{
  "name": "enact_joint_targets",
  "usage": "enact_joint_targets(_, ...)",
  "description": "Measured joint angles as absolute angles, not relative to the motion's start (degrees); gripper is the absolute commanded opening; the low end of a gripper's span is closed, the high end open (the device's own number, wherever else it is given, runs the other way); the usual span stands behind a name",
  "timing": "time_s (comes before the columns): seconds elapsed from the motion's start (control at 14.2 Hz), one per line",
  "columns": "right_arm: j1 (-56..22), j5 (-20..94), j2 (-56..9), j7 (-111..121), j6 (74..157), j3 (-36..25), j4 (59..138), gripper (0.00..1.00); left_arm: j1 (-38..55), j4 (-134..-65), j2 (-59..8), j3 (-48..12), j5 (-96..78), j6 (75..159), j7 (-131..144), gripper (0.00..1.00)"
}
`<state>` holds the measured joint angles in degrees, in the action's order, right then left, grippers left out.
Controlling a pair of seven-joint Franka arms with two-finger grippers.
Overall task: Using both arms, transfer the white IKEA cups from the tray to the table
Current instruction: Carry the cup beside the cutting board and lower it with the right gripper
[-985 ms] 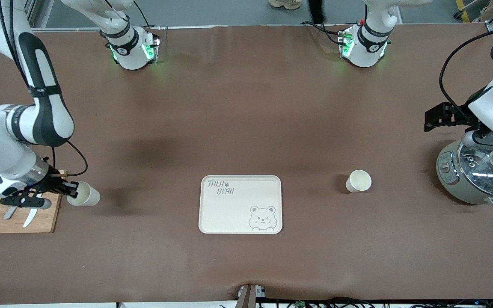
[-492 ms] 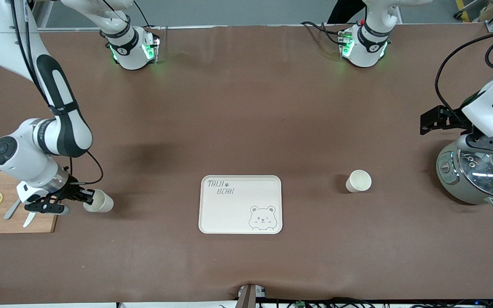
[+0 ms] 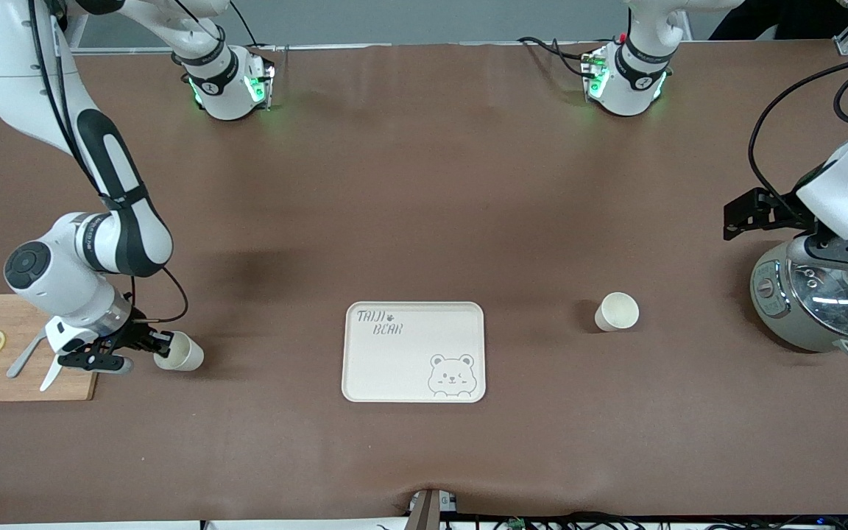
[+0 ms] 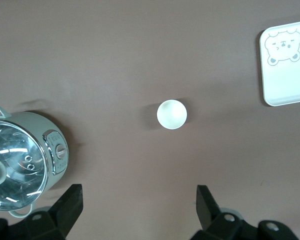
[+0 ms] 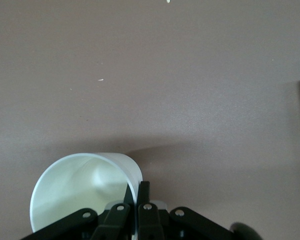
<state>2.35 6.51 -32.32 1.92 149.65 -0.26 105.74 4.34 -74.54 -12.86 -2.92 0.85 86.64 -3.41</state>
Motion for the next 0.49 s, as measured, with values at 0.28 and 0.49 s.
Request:
enact_joint_targets(0.28, 2.11, 6.53, -33.78, 1.92, 152.04, -0.26, 105.74, 0.00, 4.58, -74.55, -13.01, -2.97, 0.85, 86.72, -3.42, 1.00)
enact_joint_targets(0.49, 2.07, 6.54, -33.96, 1.91, 152.23, -0.27, 105.73, 0.31, 4.61, -74.55, -13.02, -2.99, 0.85, 86.74, -3.43, 1.00)
